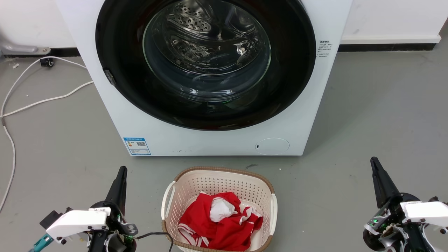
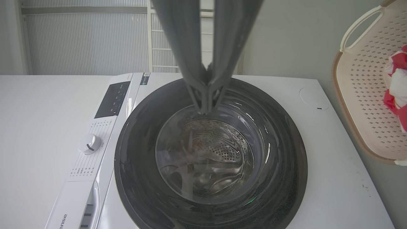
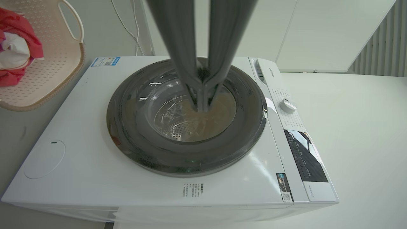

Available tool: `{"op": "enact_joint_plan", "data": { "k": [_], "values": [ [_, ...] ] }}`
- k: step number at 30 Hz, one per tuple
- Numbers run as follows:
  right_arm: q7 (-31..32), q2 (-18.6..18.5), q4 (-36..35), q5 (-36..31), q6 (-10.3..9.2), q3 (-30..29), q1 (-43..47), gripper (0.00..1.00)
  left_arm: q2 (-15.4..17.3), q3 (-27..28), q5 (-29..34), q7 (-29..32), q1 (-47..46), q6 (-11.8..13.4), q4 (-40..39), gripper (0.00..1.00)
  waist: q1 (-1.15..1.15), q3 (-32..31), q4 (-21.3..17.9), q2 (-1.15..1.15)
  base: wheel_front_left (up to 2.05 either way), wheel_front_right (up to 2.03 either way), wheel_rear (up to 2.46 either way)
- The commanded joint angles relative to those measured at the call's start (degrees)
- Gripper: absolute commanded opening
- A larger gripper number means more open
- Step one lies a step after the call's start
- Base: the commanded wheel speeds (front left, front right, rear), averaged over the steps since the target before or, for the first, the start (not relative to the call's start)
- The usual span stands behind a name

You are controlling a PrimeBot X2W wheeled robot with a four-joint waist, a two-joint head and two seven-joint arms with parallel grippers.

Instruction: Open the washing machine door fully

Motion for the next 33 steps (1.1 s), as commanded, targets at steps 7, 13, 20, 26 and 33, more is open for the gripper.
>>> {"op": "enact_joint_plan", "data": {
  "k": [7, 13, 20, 26, 33],
  "values": [
    [-0.15, 0.15, 0.73, -0.03, 0.00, 0.07, 0.64, 1.00, -0.19, -0.18, 0.06, 0.06, 0.52, 0.02, 0.78, 1.00, 0.00, 0.00, 0.00, 0.00, 0.00, 0.00, 0.00],
    [-1.90, 0.19, -0.79, -0.50, 0.00, 0.99, 1.30, 1.00, -0.19, -1.77, 0.60, -1.59, 0.58, 0.01, -0.44, 1.00, 0.00, -0.01, -0.07, 0.00, 0.00, 0.00, 0.00],
    [-3.79, 0.24, -2.29, -3.34, 0.00, 1.18, 1.96, 1.00, -0.19, -3.18, 1.95, -3.67, 0.56, -0.01, -2.27, 1.00, 0.00, -0.11, -0.11, 0.00, 0.00, 0.00, 0.00],
    [-5.76, 0.29, -5.45, -13.83, 0.00, 1.77, 2.25, 1.00, -0.20, -2.88, 9.06, -5.69, 0.59, -0.02, -5.33, 1.00, 0.00, -0.17, -0.18, 0.00, 0.00, 0.00, 0.00],
    [-7.36, 0.33, -8.27, -24.26, 0.00, 2.34, 2.75, 1.00, -0.22, -2.49, 17.52, -7.29, 0.42, -0.04, -8.97, 1.00, 0.00, -0.12, -0.21, 0.00, 0.00, 0.00, 0.00]
  ]
}}
